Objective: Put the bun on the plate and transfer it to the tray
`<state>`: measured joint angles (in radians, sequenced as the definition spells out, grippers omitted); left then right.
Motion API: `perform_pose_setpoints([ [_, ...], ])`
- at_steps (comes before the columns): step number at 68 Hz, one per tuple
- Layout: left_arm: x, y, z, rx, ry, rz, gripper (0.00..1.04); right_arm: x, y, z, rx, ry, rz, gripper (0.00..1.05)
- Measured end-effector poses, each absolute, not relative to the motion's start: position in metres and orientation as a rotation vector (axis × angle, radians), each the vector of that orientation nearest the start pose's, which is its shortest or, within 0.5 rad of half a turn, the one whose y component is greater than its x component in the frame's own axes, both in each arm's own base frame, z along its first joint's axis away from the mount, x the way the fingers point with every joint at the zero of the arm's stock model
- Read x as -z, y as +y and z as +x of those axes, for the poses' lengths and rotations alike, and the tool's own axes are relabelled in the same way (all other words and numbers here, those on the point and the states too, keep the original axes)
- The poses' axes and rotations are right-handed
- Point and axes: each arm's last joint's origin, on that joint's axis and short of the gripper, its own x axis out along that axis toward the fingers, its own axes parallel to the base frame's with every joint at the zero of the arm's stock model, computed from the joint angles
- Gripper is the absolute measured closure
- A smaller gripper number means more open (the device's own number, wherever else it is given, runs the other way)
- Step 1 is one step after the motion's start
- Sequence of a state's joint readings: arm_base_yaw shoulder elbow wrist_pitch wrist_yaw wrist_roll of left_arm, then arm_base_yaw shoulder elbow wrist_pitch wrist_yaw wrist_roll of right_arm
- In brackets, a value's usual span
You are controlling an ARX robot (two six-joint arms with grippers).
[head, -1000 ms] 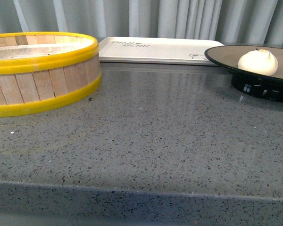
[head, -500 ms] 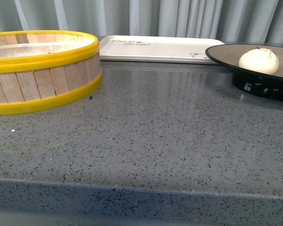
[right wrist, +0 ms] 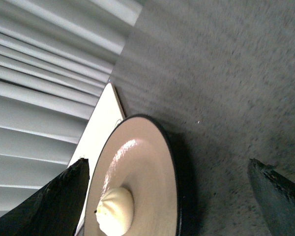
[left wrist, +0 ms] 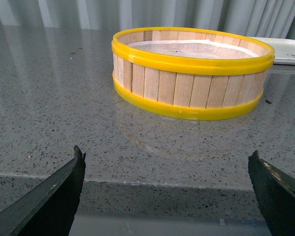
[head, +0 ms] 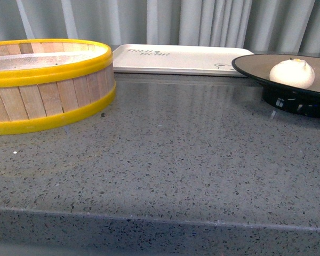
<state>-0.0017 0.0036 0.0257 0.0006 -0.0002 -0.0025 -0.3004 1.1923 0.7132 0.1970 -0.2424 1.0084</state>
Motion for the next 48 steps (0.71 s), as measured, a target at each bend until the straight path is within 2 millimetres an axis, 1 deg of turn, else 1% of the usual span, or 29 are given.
perform_pose_setpoints([
  [8,-0.172,0.000,0.096,0.002,-0.023,-0.003,0.07,-0.250,-0.050,0.267,0.138,0.312,1.224,0.08],
  [23,-0.172,0.000,0.096,0.002,-0.023,-0.003,0.07,-0.244,-0.025,0.284,0.065,0.394,1.303,0.08],
  [33,-0.172,0.000,0.096,0.002,-0.023,-0.003,0.07,-0.243,-0.014,0.286,0.030,0.426,1.315,0.08],
  [42,-0.172,0.000,0.096,0.002,-0.023,-0.003,0.07,-0.244,-0.012,0.286,0.022,0.436,1.319,0.09],
  [44,-0.172,0.000,0.096,0.002,-0.023,-0.003,0.07,-0.244,-0.012,0.285,0.023,0.437,1.321,0.11],
  [48,-0.172,0.000,0.096,0.002,-0.023,-0.003,0.07,-0.244,-0.012,0.284,0.026,0.439,1.322,0.23],
])
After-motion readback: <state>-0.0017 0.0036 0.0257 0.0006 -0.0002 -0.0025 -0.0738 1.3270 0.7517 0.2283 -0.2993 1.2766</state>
